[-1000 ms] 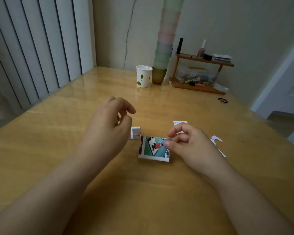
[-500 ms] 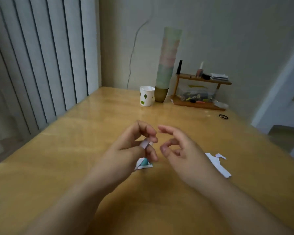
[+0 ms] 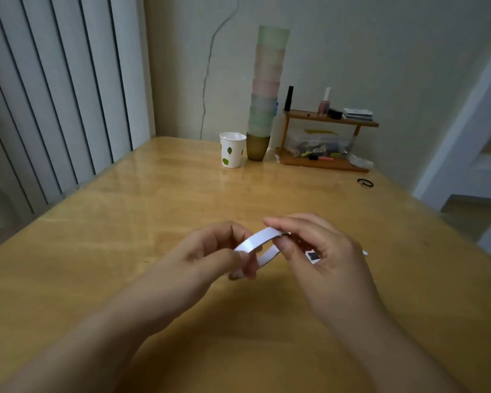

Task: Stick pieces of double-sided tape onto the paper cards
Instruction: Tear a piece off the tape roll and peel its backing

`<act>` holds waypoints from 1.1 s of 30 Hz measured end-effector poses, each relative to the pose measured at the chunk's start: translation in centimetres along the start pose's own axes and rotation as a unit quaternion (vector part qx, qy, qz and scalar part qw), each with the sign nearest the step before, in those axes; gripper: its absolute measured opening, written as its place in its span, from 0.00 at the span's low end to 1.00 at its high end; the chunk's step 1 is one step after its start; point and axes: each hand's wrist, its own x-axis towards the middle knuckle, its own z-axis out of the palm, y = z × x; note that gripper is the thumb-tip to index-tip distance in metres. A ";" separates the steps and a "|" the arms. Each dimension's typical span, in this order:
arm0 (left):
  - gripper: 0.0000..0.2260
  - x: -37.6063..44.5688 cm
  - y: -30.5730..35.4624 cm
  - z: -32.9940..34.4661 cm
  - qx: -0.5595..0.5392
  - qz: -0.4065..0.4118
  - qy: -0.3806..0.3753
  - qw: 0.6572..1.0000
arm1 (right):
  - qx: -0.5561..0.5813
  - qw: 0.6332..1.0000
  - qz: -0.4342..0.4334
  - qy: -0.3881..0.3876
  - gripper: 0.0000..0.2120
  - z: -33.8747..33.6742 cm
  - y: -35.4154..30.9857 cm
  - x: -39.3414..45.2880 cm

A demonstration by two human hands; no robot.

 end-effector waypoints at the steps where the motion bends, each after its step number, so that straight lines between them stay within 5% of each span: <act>1: 0.09 0.0 0.0 0.1 0.011 0.006 -0.009 1.000 | -0.005 1.000 -0.013 0.004 0.12 -0.3 0.0 -0.1; 14: 0.09 0.3 -0.7 1.4 -0.016 0.068 0.009 0.998 | -0.059 0.998 0.002 0.033 0.18 0.4 -0.7 -0.9; 23: 0.07 0.0 -0.8 1.7 0.141 0.060 0.067 0.986 | -0.022 0.999 0.035 0.023 0.09 0.5 -1.2 -1.0; 29: 0.13 0.0 -0.8 1.8 0.159 0.060 0.105 0.980 | 0.071 0.991 0.111 0.030 0.21 0.5 -1.6 -1.1; 33: 0.11 -0.1 -0.5 2.0 0.172 0.055 0.112 0.977 | -0.013 0.998 0.058 0.010 0.21 0.9 -1.5 -1.1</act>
